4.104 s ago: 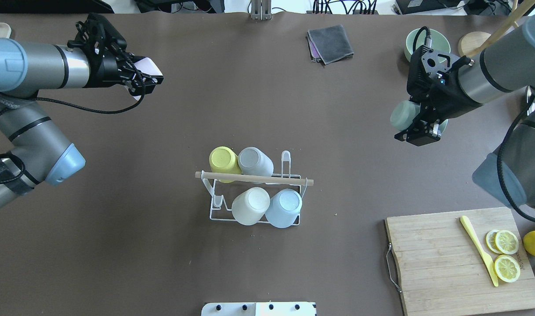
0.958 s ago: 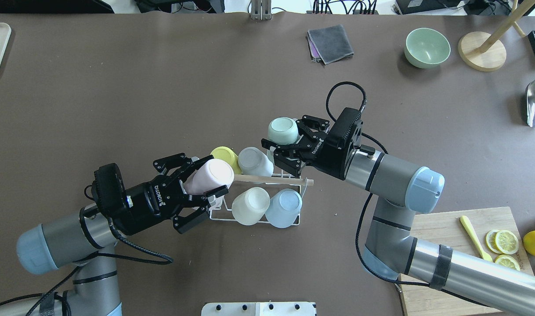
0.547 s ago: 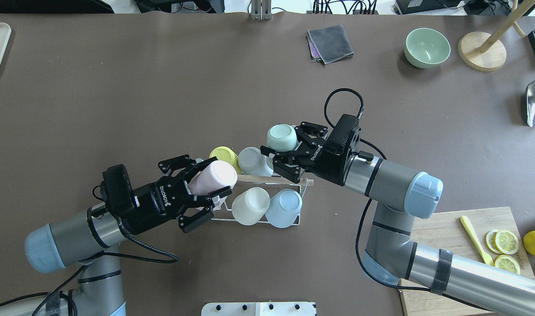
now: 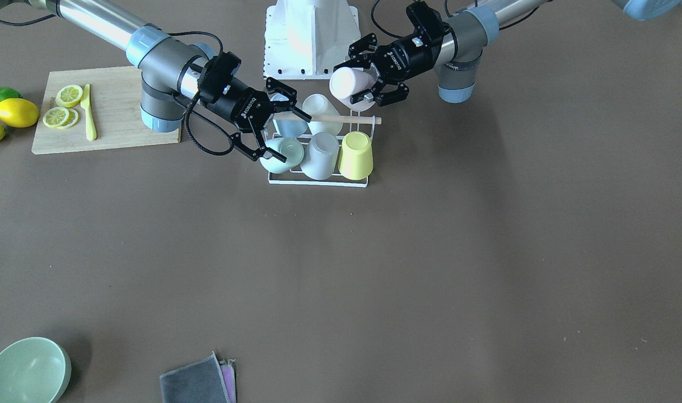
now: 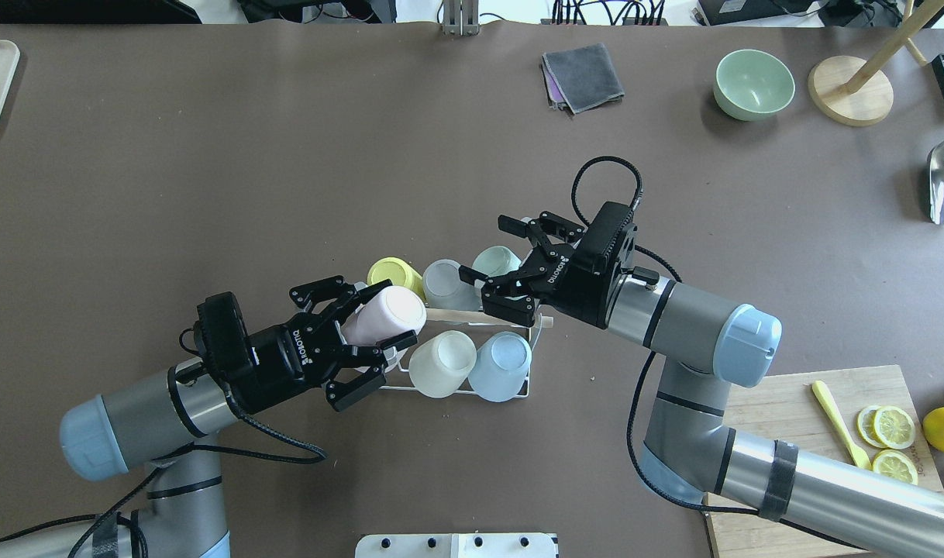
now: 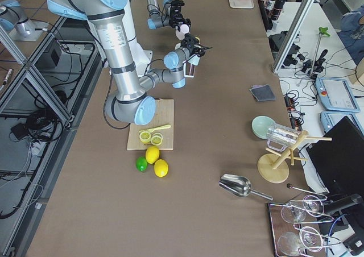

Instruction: Place cup on cup holder

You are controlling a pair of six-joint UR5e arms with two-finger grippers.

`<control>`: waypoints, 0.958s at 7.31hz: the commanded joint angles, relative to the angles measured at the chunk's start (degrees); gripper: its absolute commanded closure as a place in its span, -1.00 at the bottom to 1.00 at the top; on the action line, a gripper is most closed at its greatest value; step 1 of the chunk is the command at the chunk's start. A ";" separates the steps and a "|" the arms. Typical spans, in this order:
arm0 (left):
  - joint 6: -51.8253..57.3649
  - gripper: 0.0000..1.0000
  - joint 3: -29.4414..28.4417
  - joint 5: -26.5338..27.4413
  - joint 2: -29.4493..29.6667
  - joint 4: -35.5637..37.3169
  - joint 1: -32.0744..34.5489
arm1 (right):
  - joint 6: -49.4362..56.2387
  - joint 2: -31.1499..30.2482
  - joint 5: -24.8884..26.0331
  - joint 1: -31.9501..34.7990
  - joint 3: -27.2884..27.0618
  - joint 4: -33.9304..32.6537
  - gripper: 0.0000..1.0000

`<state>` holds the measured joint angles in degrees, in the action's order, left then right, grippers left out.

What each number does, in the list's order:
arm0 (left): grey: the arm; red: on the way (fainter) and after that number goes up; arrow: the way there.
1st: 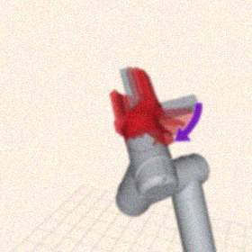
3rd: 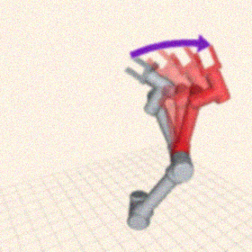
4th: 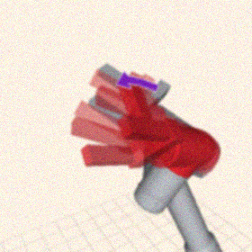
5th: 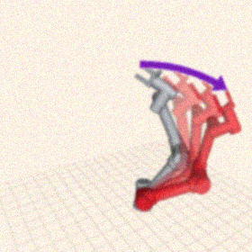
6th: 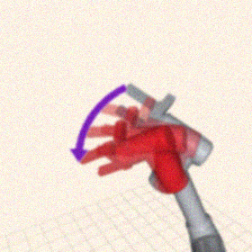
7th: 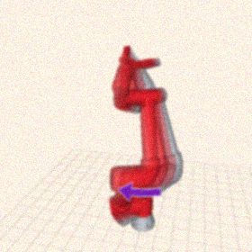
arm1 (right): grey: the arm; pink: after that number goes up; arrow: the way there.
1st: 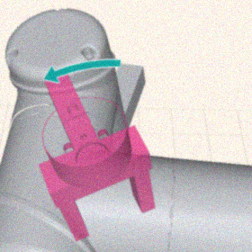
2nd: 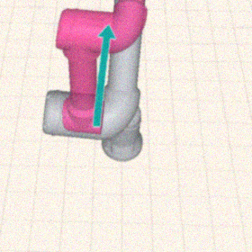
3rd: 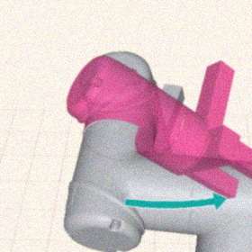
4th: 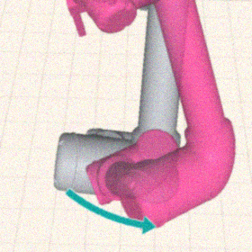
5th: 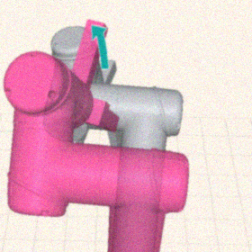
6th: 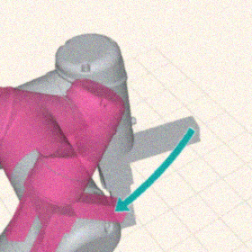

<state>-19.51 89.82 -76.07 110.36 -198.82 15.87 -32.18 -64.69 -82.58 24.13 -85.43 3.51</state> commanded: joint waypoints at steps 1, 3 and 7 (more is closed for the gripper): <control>0.00 1.00 -0.52 -0.05 -0.06 0.01 -0.14 | -0.16 0.09 0.05 0.04 0.00 0.00 -1.00; 0.09 1.00 -0.87 -0.05 -0.32 -0.08 -0.23 | -0.16 0.09 0.05 0.04 0.00 0.00 -1.00; 0.09 1.00 -2.37 -0.05 -0.41 -0.17 -0.93 | -0.24 0.18 -0.56 1.53 -0.27 -1.66 -1.00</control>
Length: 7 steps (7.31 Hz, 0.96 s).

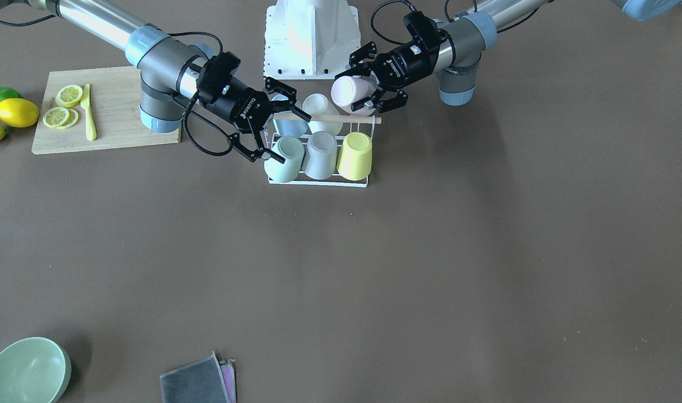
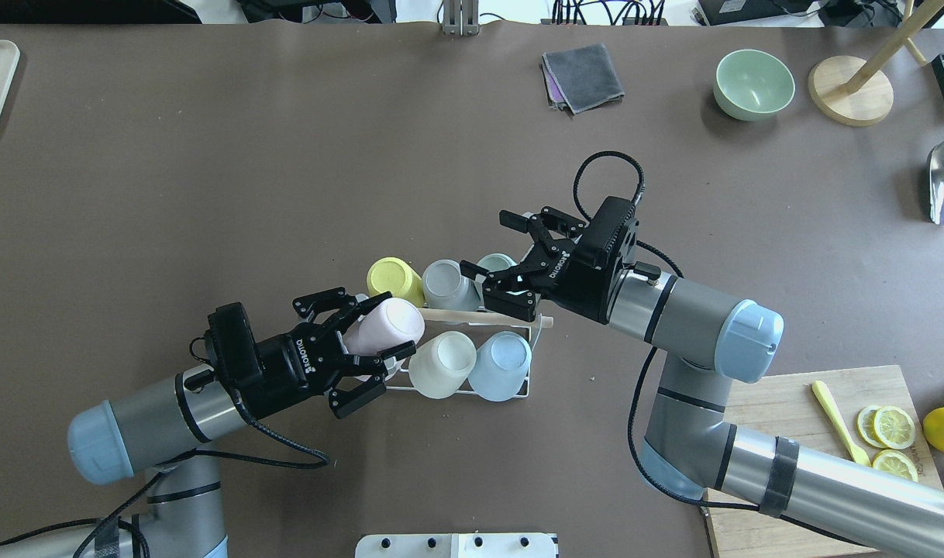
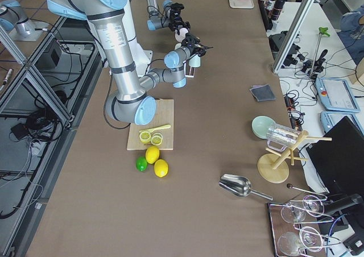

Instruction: Place cup on cup holder

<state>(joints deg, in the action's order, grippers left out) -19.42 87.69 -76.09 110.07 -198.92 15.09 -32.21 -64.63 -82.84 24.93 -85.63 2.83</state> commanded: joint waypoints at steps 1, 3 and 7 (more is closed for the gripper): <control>0.00 0.81 -0.24 0.07 -0.55 -0.06 -0.24 | -0.23 0.12 -2.31 2.21 -2.93 -6.21 -1.00; 0.17 -0.96 -0.24 0.07 -1.08 -2.41 -0.24 | -0.57 0.30 -7.32 5.03 -11.89 -20.96 -1.00; 0.26 -0.96 7.55 -0.63 -4.76 2.88 2.03 | 0.38 0.56 -23.72 11.61 -24.39 -56.61 -1.00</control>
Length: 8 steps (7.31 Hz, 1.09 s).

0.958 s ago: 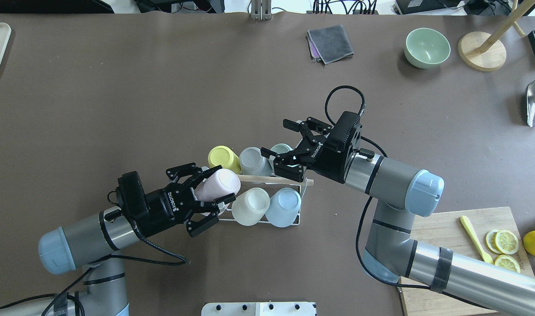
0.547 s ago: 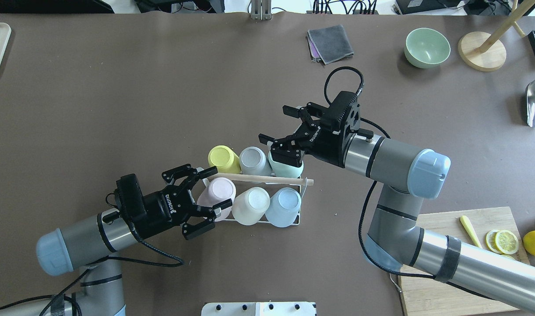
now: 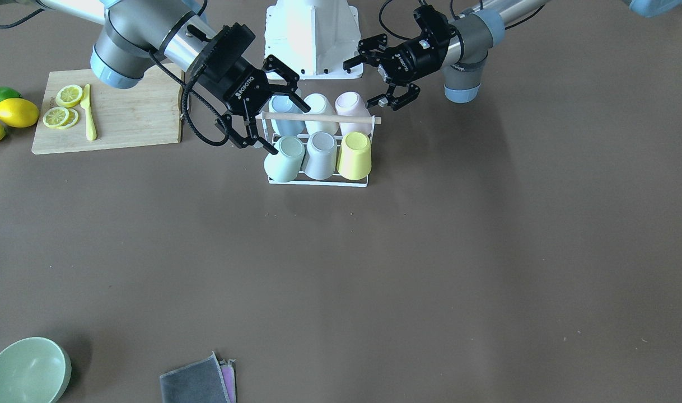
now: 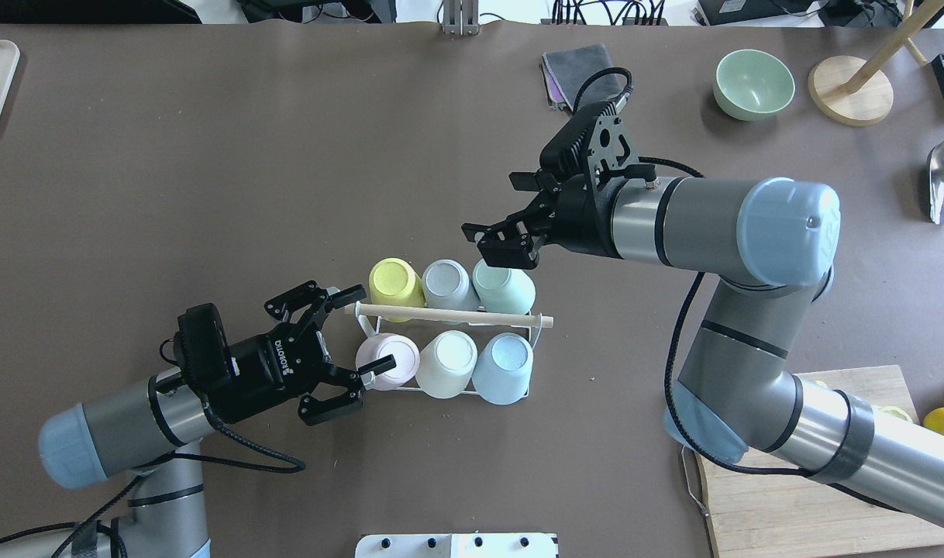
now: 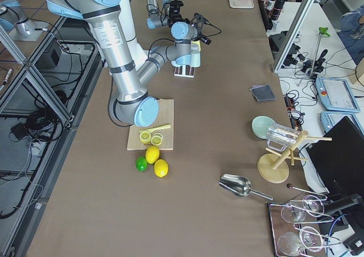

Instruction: Place cup on cup holder

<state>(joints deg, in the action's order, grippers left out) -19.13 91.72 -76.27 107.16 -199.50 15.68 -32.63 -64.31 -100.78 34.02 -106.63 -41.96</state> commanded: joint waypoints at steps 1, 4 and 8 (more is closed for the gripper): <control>-0.12 -0.96 5.29 -1.76 -2.47 7.95 3.11 | 1.25 0.06 -7.65 2.80 -3.49 -16.27 -1.00; -0.99 -0.96 6.19 -24.40 -3.27 24.12 20.13 | 1.16 -2.83 -13.44 8.74 -7.70 -36.98 -1.00; -1.70 -0.96 6.19 -32.87 -3.36 49.83 30.69 | 0.72 -13.08 -17.25 21.67 -7.09 -40.75 -1.00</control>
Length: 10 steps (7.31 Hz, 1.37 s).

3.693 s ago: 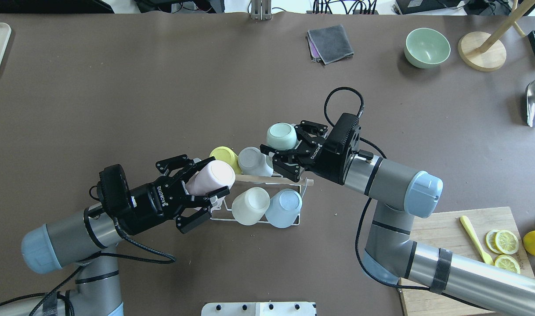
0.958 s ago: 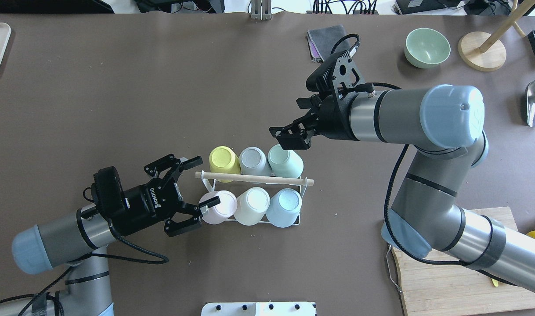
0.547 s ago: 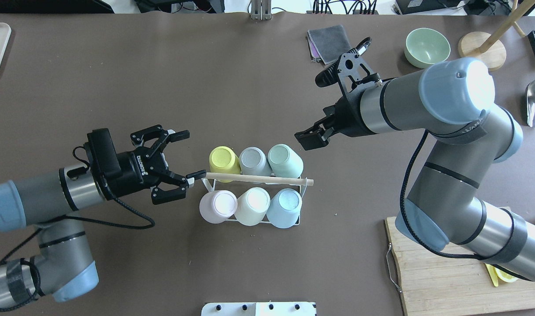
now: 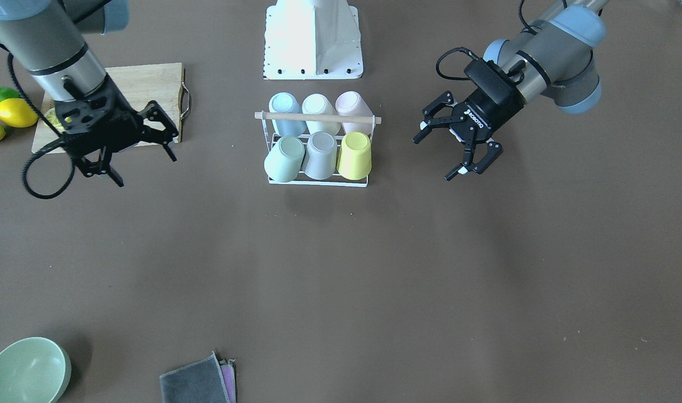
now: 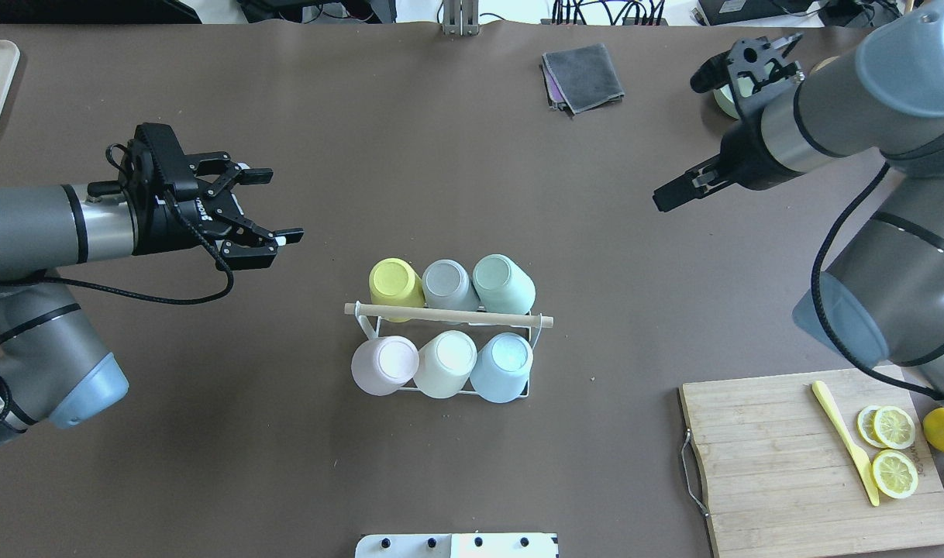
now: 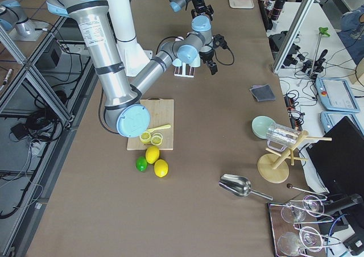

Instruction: Place cup on cup holder

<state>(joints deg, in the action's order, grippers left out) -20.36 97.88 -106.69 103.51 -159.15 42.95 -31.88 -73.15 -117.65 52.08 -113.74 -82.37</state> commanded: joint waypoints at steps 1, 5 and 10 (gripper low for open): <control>0.31 -0.96 0.81 -4.38 0.64 18.18 5.71 | -0.02 -10.11 -3.00 7.56 0.27 -0.33 -1.00; 1.03 -0.96 2.68 -13.02 -0.06 51.87 14.77 | 6.86 -23.23 -14.17 25.75 7.20 -0.51 -1.00; 1.37 -0.96 2.48 -23.52 -10.29 74.61 31.98 | 32.31 -30.56 -13.93 38.97 16.97 -0.86 -1.00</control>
<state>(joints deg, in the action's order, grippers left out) -19.15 100.13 -125.66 98.14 -85.88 69.61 -3.33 -103.27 -131.78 89.10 -98.32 -83.20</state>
